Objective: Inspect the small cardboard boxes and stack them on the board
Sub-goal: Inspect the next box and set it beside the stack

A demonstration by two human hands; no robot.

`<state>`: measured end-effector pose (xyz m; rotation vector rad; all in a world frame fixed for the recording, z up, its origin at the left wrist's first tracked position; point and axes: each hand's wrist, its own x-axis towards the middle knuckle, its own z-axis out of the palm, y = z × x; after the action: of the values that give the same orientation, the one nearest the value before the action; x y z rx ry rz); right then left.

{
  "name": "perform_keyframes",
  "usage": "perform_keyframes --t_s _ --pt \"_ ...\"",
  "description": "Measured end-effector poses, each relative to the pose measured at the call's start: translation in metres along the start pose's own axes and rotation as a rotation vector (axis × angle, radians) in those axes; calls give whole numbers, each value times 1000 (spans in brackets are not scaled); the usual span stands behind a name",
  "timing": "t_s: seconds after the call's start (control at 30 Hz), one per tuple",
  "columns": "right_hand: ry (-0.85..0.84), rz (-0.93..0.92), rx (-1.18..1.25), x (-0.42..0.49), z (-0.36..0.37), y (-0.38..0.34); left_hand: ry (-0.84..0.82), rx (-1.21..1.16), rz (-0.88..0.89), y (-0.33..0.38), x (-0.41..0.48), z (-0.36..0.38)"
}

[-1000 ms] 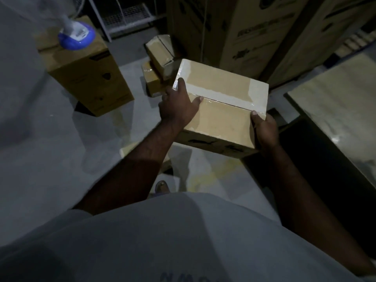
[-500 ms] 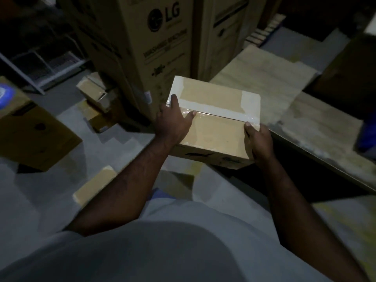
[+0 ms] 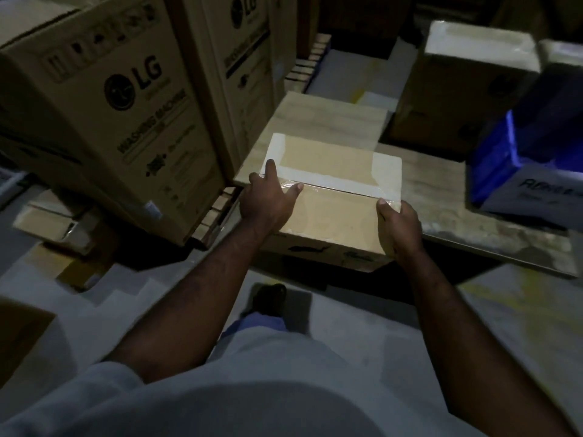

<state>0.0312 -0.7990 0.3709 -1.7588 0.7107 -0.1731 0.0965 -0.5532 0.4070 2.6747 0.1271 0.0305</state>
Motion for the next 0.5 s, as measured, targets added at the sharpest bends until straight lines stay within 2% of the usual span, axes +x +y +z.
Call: perform_keyframes --t_s 0.17,0.5 --pt "80 38 -55 56 10 -10 -61 -32 79 22 74 27" --pt "153 154 -16 173 48 -25 -196 0 185 49 219 61"
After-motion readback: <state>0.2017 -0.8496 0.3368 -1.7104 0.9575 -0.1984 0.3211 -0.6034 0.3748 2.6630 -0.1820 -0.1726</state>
